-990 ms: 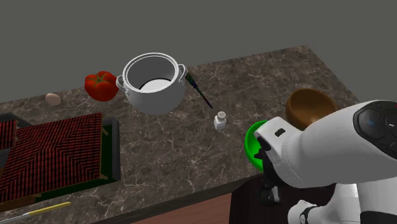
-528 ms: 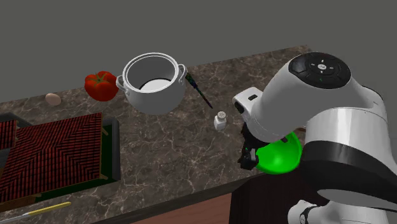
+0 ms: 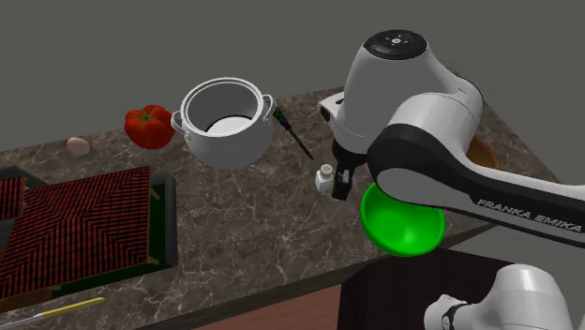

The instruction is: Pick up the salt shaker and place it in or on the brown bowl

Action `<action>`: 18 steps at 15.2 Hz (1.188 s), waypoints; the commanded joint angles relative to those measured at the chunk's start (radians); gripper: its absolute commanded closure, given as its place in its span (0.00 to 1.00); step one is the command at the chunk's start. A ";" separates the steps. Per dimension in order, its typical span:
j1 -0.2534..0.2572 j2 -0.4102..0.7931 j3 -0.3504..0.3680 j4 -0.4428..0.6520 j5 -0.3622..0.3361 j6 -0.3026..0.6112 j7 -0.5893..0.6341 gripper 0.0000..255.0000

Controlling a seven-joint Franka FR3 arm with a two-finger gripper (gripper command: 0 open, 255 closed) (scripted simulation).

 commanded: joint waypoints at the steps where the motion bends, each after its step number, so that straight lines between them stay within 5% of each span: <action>1: -0.006 0.084 -0.039 0.071 0.024 -0.002 -0.049 0.00; 3: -0.015 0.161 -0.072 0.137 0.052 -0.009 -0.093 0.00; 11: -0.018 0.164 -0.073 0.038 0.052 0.093 -0.093 0.00; 18: -0.018 0.164 -0.073 0.038 0.052 0.093 -0.094 0.00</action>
